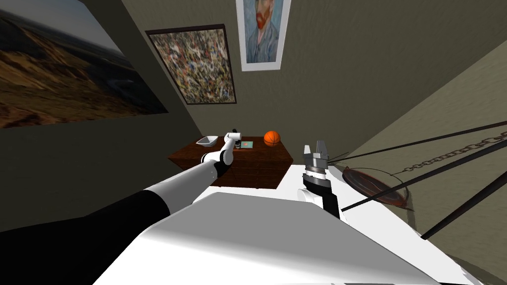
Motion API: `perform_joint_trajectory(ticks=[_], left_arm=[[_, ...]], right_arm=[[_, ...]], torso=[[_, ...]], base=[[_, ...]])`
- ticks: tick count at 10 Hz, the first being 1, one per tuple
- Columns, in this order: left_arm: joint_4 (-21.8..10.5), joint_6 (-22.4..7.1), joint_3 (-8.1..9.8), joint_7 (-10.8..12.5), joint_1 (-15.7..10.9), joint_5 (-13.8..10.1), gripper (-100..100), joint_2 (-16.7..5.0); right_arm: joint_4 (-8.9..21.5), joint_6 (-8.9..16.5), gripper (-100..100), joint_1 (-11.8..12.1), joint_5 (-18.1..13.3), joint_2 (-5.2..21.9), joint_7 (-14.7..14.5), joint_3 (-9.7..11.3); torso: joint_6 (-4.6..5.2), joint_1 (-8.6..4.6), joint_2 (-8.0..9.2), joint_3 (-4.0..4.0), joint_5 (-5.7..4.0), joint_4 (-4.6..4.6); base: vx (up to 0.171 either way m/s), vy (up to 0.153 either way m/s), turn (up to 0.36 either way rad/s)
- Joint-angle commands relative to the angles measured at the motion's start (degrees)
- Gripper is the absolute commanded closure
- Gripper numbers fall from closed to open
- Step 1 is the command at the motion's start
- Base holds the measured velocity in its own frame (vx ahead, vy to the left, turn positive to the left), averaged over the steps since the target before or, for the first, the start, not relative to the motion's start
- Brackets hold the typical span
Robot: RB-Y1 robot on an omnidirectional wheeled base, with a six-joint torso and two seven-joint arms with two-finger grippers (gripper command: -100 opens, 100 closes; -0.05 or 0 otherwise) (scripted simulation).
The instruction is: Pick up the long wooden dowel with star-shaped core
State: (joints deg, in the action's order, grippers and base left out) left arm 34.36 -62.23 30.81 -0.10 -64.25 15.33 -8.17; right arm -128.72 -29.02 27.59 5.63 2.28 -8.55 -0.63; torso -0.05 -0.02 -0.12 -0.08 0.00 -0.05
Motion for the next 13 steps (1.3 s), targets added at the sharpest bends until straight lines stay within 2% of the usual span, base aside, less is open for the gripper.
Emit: perform_joint_trajectory(ticks=[1, 2, 3, 4, 5, 6, 9, 11, 12, 13], left_arm=[[-2.9, -1.8, 1.08, 0.1, -1.4, 0.1, -100, -0.1], [-3.0, -1.8, 1.08, 0.1, -1.4, 0.1, -100, -0.1], [-5.3, -3.7, 2.02, 0.1, -2.4, 0.2, -100, -0.2], [-5.3, -3.7, 2.02, 0.1, -2.4, 0.2, -100, -0.2], [-6.7, -5.3, 2.85, 0.1, -3.2, 0.2, -100, -0.2], [-7.3, -5.3, 2.85, 0.1, -3.2, 0.2, -100, -0.2], [-11.5, -8.7, 4.59, 0.1, -4.6, 0.3, -100, -0.3], [-12.6, -9.5, 5.05, 0.1, -4.6, 0.4, -100, -0.2], [-12.1, -9.4, 4.87, 0.2, -4.6, 0.4, -100, -0.1], [-12.3, -9.4, 4.90, 0.2, -4.7, 0.4, 0, -0.1]], right_arm=[[0.0, 0.0, 0, 0.0, 0.0, 0.0, 0.0, 0.0], [0.0, 0.0, 0, 0.0, 0.0, 0.0, 0.0, 0.0], [0.0, 0.0, 0, 0.0, 0.0, 0.0, 0.0, 0.0], [0.0, 0.0, 0, 0.0, 0.0, 0.0, 0.0, 0.0], [0.0, 0.0, 0, 0.0, 0.0, 0.0, 0.0, 0.0], [0.0, 0.0, 0, 0.0, 0.0, 0.0, 0.0, 0.0], [0.0, 0.0, 0, 0.0, 0.0, 0.0, 0.0, 0.0], [0.0, 0.0, 0, 0.0, 0.0, 0.0, 0.0, 0.0], [0.0, 0.0, 0, 0.0, 0.0, 0.0, 0.0, 0.0], [0.0, 0.0, 0, 0.0, 0.0, 0.0, 0.0, 0.0]], torso=[[0.00, 0.00, 0.00, 0.00, 0.00, 0.00], [0.01, 0.00, -0.02, -0.01, 0.00, 0.00], [0.00, 0.00, -0.03, -0.01, 0.00, 0.00], [0.00, 0.02, -0.06, -0.03, 0.00, -0.01], [0.00, 0.03, -0.06, -0.03, 0.01, -0.01], [0.00, 0.01, -0.08, -0.04, 0.00, -0.01], [0.00, 0.00, -0.10, -0.06, 0.00, -0.02], [-0.01, 0.03, -0.07, -0.05, 0.01, -0.02], [-0.01, 0.02, 0.00, 0.00, 0.01, 0.00], [-0.01, 0.02, 0.07, 0.04, 0.01, 0.02]], base=[[0.041, -0.005, -0.016], [0.045, -0.004, -0.011], [0.055, 0.002, -0.019], [0.052, 0.004, -0.008], [0.058, -0.003, -0.015], [0.046, -0.003, -0.007], [0.061, -0.001, -0.014], [0.040, 0.001, -0.008], [0.010, -0.001, 0.000], [0.000, 0.000, 0.000]])
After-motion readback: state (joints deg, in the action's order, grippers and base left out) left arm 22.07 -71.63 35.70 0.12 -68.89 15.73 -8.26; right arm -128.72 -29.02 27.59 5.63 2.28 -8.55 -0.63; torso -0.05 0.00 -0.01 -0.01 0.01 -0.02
